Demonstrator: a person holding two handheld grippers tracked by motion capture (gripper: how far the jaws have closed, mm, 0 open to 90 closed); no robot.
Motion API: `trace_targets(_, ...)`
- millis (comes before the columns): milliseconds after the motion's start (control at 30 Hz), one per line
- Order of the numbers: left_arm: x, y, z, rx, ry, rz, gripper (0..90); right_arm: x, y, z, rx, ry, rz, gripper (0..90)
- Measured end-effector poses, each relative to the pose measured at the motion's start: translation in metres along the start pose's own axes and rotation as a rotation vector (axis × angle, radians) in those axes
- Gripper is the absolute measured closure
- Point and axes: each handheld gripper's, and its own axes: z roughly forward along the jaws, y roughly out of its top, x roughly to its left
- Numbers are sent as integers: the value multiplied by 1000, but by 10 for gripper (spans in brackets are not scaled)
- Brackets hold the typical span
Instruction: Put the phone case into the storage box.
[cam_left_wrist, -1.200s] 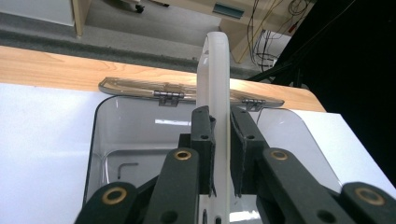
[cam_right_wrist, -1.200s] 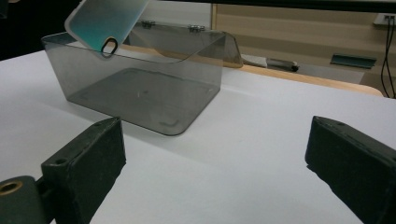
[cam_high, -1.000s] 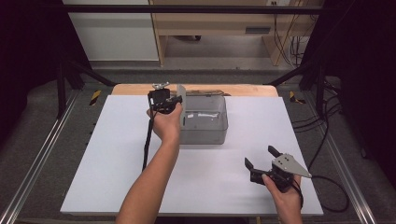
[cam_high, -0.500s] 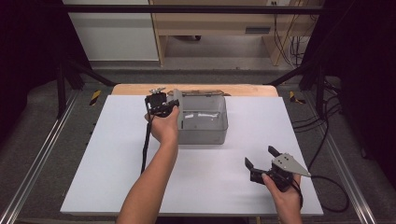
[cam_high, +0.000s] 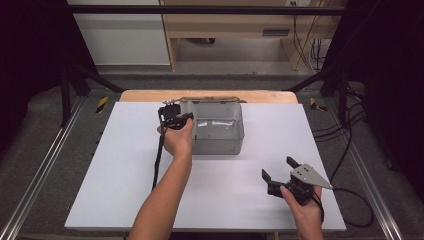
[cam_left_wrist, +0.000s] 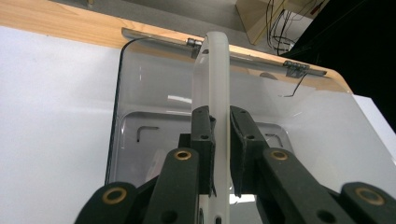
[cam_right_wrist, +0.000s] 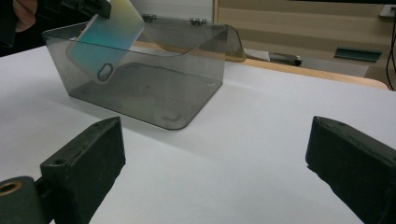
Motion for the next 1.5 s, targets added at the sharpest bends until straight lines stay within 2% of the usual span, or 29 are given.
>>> trace_targets(233,1,-2,6,32,6,-19,811,0,-1,1,6,6,2,49)
trace_targets(433,4,-1,12,57,29,-29,808,0,-1,2,13,12,2,50)
trace_targets(633,6,3,16,77,64,-4,803,1,-2,4,25,18,0,49)
trace_targets(1100,9,4,22,110,82,23,794,3,-4,7,51,32,-6,50)
trace_targets(1200,9,4,22,116,100,39,789,4,-5,8,59,39,-9,50)
trace_targets(1433,12,4,23,140,116,37,780,5,-5,9,70,54,-8,51)
trace_targets(1500,12,5,24,152,134,56,771,6,-5,10,71,59,-9,51)
